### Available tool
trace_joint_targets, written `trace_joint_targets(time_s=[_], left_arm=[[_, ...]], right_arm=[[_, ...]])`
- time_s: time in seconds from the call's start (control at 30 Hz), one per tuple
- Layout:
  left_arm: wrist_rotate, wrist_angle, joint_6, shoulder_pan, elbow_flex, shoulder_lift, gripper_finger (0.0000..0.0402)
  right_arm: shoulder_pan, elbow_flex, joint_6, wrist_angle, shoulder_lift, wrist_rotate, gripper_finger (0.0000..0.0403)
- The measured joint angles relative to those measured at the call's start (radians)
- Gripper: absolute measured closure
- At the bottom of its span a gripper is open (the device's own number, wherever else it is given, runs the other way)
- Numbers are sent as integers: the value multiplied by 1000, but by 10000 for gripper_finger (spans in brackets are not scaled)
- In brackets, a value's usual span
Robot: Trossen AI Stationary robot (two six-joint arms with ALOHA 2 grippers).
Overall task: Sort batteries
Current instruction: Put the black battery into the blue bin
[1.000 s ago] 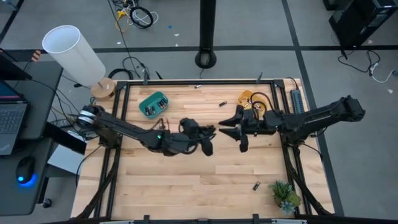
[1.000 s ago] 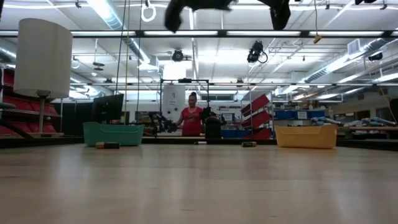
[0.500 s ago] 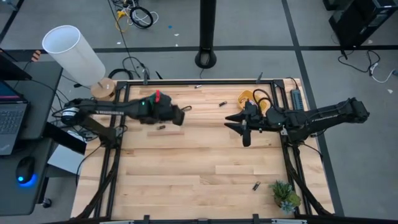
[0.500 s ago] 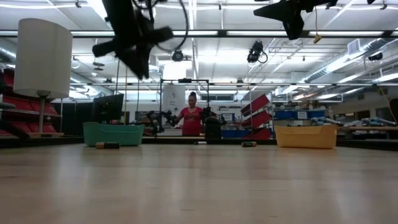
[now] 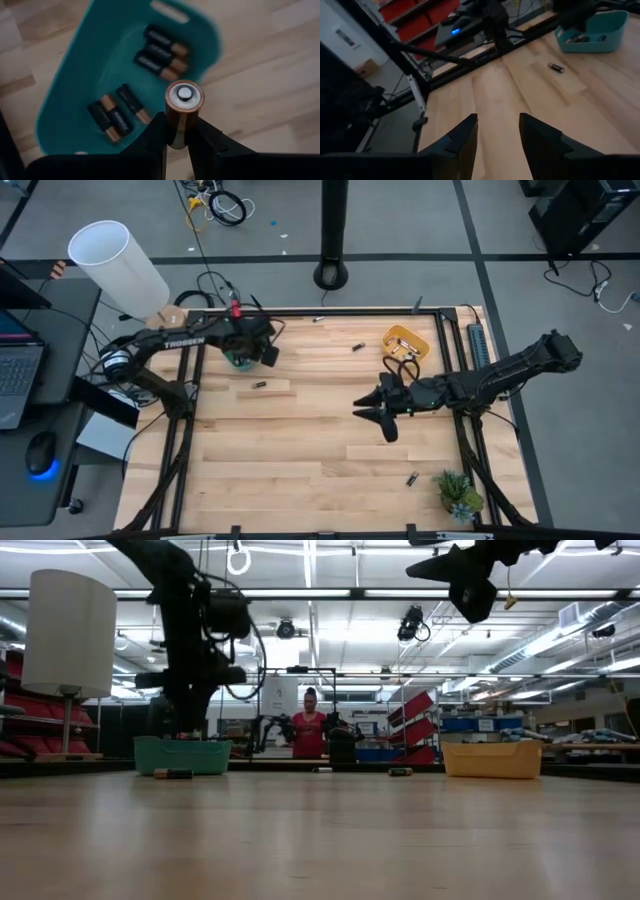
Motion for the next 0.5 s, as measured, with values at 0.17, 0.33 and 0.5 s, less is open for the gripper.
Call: trace_joint_targets(time_s=[0.17,0.33,0.5], left_arm=[[32,48,67,64,-63,0,343],[51,70,85,94,-96,0,328],[44,69,131,101,-95,0,244]], right_arm=[[-7,0,8,2,3,23,249],[-36,0,9,13,3,29,249],[-67,0,9,26,3,29,249]])
